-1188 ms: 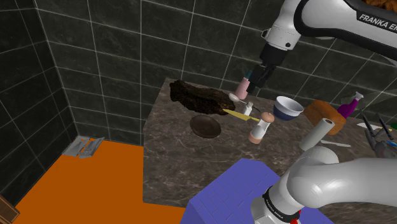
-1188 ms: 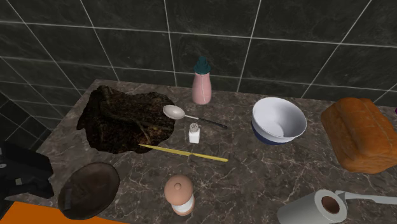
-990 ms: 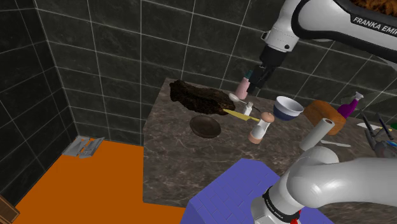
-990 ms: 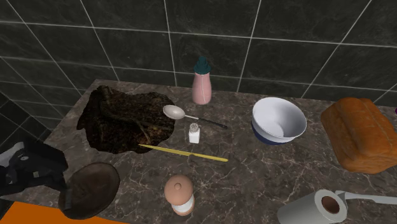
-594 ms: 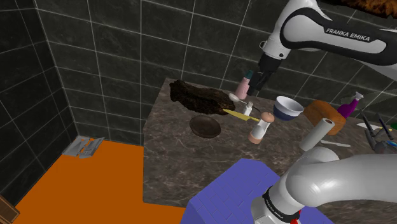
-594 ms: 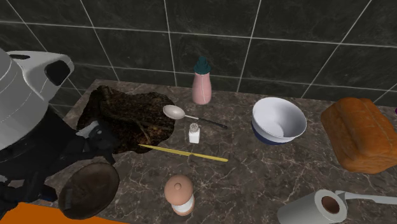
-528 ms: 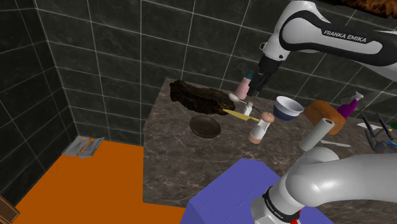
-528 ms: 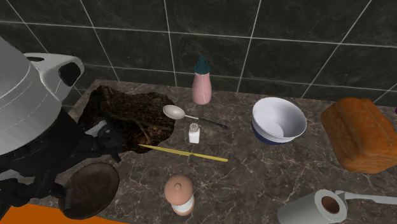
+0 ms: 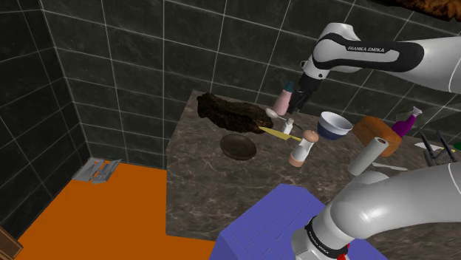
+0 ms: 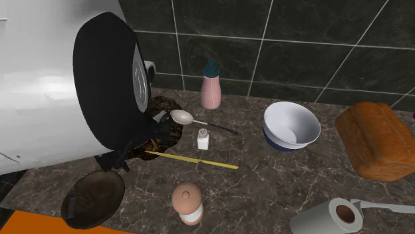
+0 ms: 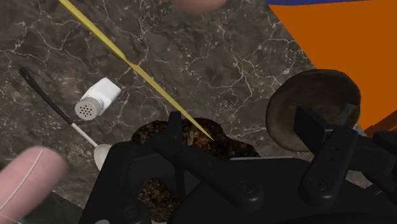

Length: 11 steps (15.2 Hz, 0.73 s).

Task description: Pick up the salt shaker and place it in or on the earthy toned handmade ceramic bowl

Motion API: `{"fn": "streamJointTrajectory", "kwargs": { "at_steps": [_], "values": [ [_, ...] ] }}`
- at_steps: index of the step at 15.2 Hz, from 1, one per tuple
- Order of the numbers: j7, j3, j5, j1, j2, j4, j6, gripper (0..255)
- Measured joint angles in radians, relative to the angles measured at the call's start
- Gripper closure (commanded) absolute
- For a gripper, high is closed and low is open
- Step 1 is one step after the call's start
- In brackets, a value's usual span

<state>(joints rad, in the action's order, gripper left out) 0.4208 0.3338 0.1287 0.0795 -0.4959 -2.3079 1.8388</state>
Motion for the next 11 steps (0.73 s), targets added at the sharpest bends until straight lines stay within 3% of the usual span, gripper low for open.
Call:
{"fn": "streamJointTrajectory", "kwargs": {
  "at_steps": [5, 11],
  "values": [
    [0.099, 0.093, -0.002, 0.015, 0.131, 0.036, 0.094, 0],
    [0.235, 0.194, -0.077, 0.02, 0.354, 0.14, 0.198, 0]
  ]
}}
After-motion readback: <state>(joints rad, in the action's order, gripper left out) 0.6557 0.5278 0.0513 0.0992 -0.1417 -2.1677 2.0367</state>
